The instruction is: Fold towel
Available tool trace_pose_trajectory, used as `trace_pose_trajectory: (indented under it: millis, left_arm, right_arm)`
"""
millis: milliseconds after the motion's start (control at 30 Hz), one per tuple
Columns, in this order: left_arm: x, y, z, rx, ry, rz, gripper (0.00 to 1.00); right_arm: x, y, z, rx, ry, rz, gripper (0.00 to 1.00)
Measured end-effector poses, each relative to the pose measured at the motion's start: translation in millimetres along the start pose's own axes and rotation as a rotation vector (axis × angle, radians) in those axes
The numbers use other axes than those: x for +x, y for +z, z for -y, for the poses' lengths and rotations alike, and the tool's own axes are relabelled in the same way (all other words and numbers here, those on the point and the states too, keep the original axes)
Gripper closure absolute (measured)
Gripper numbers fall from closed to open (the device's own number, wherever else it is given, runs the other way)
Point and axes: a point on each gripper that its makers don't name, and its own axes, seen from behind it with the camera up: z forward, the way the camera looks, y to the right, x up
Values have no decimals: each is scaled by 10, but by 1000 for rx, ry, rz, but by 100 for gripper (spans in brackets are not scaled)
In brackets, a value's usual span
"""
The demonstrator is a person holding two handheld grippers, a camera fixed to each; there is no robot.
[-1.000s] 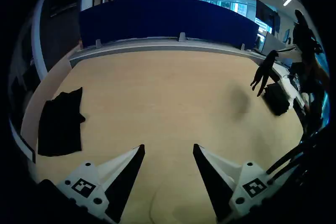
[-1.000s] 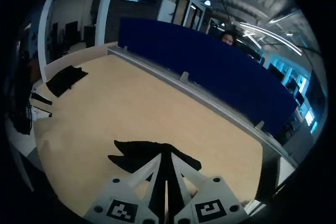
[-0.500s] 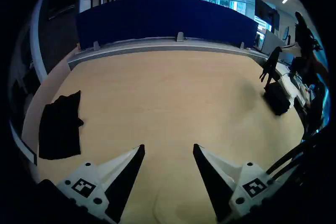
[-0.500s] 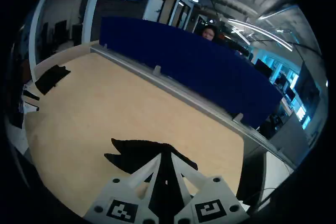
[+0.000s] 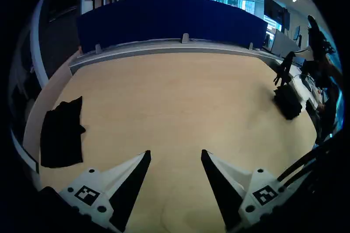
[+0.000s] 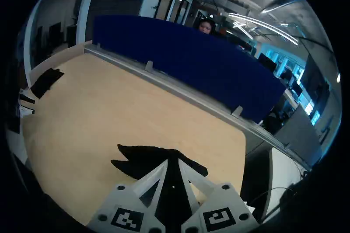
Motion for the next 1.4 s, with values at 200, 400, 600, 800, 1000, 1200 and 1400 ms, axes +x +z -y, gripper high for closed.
trace_pose_trajectory:
  millis: [200, 400, 600, 800, 1000, 1200, 1400]
  left_arm:
    - [6, -15, -16, -2, 7, -1, 15]
    - [18, -21, -42, -7, 13, -2, 15]
    - [10, -34, -56, -9, 21, -1, 15]
    - [-15, -42, -54, -7, 23, 1, 15]
    - [-44, -49, -58, -4, 26, 4, 15]
    - [-69, -51, -70, -3, 34, 7, 15]
    - [-73, -50, -72, -1, 38, 9, 15]
  right_arm:
    - [-184, -117, -9, -7, 23, 15, 97]
    - [-451, -234, -39, -21, 49, 47, 97]
    - [-773, -333, -70, -43, 78, 90, 97]
    - [-1161, -420, -97, -68, 120, 139, 97]
    - [-1570, -454, -109, -92, 171, 195, 97]
    - [-1971, -453, -72, -108, 214, 260, 97]
    - [-2241, -439, -6, -112, 253, 300, 97]
